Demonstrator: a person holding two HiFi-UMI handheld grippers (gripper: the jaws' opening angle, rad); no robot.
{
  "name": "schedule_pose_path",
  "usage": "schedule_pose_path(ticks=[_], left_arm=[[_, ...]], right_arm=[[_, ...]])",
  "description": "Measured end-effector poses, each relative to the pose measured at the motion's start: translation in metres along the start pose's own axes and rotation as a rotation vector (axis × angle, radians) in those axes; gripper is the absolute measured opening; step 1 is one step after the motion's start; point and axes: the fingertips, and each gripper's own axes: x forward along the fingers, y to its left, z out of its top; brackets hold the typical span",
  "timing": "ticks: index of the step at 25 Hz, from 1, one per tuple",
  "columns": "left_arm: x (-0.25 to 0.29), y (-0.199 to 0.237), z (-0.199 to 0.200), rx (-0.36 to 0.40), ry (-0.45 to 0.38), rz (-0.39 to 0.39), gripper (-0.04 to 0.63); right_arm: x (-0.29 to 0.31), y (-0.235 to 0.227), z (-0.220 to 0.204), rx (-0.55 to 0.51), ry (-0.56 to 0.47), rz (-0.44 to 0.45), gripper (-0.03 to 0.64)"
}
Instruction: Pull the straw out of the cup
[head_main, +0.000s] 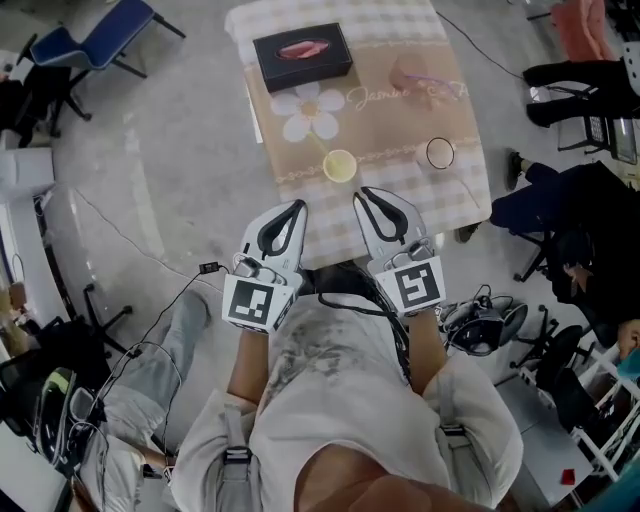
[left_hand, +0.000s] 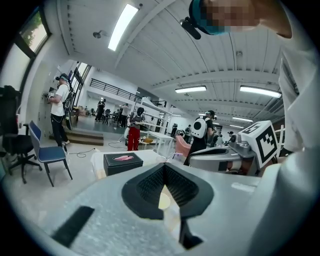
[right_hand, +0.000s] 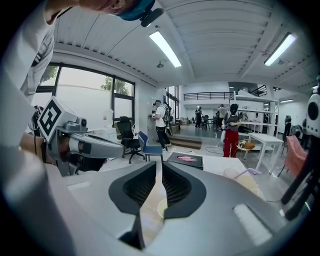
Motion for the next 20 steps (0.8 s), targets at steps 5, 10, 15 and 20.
schedule_pose_path(ticks=[5,10,15,20], left_arm=[[0.011,0.01,-0.009,-0.014,0.005,0.012,0.003],[0.022,0.02,-0.02,-0.031,0.026,0.027,0.003],[0.033,0.025,-0.03,-0.042,0.044,0.036,0.003],[0.045,0.035,-0.04,-0.066,0.074,0.042,0.003]], right_arm=[[0.018,-0.007,-0.012,-0.005,0.027,0.02,0.055],[0.032,-0.012,-0.03,0.003,0.078,0.04,0.067],[0.043,-0.016,-0.037,-0.007,0.08,0.062,0.077],[0.059,-0.024,-0.045,0.002,0.098,0.073,0.081]])
